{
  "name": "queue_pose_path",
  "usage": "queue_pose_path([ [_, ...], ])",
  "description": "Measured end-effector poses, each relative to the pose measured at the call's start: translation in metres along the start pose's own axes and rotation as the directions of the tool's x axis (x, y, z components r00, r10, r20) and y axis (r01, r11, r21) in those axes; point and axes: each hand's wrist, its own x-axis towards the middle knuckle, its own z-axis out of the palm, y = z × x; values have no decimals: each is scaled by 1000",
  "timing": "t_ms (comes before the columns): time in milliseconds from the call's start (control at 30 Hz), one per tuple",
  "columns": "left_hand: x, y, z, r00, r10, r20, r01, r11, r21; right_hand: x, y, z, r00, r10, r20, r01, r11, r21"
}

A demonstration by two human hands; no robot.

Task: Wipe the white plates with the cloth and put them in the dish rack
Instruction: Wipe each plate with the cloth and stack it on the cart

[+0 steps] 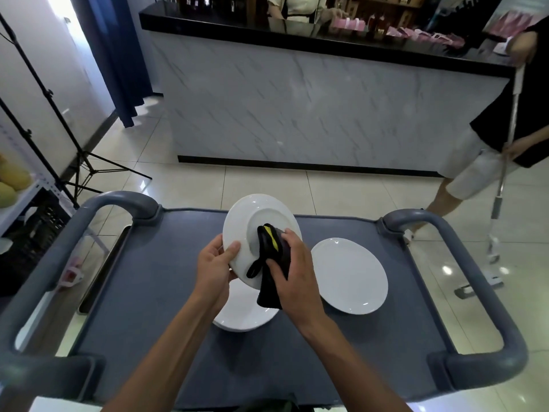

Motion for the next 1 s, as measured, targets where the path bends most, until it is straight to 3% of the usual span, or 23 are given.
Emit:
queue_pose_path([
  [333,4,4,5,990,-17,143,2,995,103,13,1,-7,979,-202,-40,196,974,-112],
  [500,0,7,10,973,-7,230,-36,982,184,39,-2,-16,971,-188,-151,176,981,-87],
  [800,6,8,6,972,60,225,-121,956,268,59,-14,-15,851,-510,127,523,801,-292],
  [900,9,7,2,975,85,207,-140,953,268,62,-18,-13,852,-509,118,518,791,-327],
  [1000,9,7,-2,973,122,195,-169,954,249,70,-24,-12,903,-415,116,429,846,-317],
])
